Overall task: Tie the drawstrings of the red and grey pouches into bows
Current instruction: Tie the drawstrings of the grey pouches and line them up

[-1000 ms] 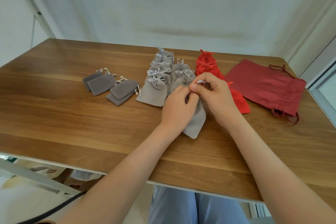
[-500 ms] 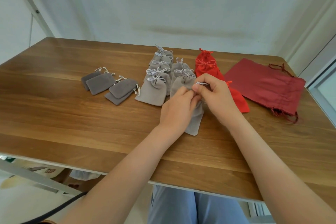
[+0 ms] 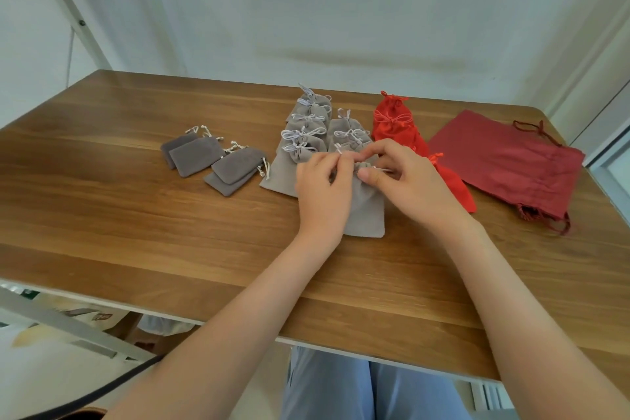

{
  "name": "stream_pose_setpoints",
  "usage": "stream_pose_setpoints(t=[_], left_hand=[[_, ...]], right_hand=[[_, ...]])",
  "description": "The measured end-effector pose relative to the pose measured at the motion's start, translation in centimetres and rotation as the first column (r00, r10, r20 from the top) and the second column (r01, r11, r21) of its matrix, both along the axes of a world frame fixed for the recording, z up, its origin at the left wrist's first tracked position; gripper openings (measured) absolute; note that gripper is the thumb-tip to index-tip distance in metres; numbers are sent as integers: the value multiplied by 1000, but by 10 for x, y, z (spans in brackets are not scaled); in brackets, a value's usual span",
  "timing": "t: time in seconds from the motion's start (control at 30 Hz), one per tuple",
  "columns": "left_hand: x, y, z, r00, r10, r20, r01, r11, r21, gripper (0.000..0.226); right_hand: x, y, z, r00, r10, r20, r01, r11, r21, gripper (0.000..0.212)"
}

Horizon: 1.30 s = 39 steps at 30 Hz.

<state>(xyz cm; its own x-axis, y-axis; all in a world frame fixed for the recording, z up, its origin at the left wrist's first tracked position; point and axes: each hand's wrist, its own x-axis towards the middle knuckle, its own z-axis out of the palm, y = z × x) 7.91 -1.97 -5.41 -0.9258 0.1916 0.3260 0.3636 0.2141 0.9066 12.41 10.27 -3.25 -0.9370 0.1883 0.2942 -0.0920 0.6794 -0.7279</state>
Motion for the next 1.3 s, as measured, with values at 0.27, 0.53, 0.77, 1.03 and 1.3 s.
stream_pose_setpoints(t=[0.27, 0.53, 0.77, 1.03, 1.3], left_hand=[[6, -2, 12, 950, -260, 173, 179, 907, 381, 28], [2, 1, 4, 987, -145, 66, 128, 969, 212, 25], [7, -2, 14, 911, -369, 183, 250, 848, 467, 16], [6, 0, 11, 894, -363, 263, 197, 844, 498, 20], [1, 3, 0, 938, -227, 263, 116, 918, 379, 21]], right_hand=[[-3, 7, -4, 999, -1, 35, -2, 998, 66, 15], [1, 13, 1, 994, -56, 93, 50, 997, 65, 37], [3, 17, 4, 987, -145, 63, 135, 980, 148, 20], [7, 13, 8, 988, -153, -6, 141, 922, -360, 38], [7, 2, 8, 991, 110, -80, -136, 810, -571, 18]])
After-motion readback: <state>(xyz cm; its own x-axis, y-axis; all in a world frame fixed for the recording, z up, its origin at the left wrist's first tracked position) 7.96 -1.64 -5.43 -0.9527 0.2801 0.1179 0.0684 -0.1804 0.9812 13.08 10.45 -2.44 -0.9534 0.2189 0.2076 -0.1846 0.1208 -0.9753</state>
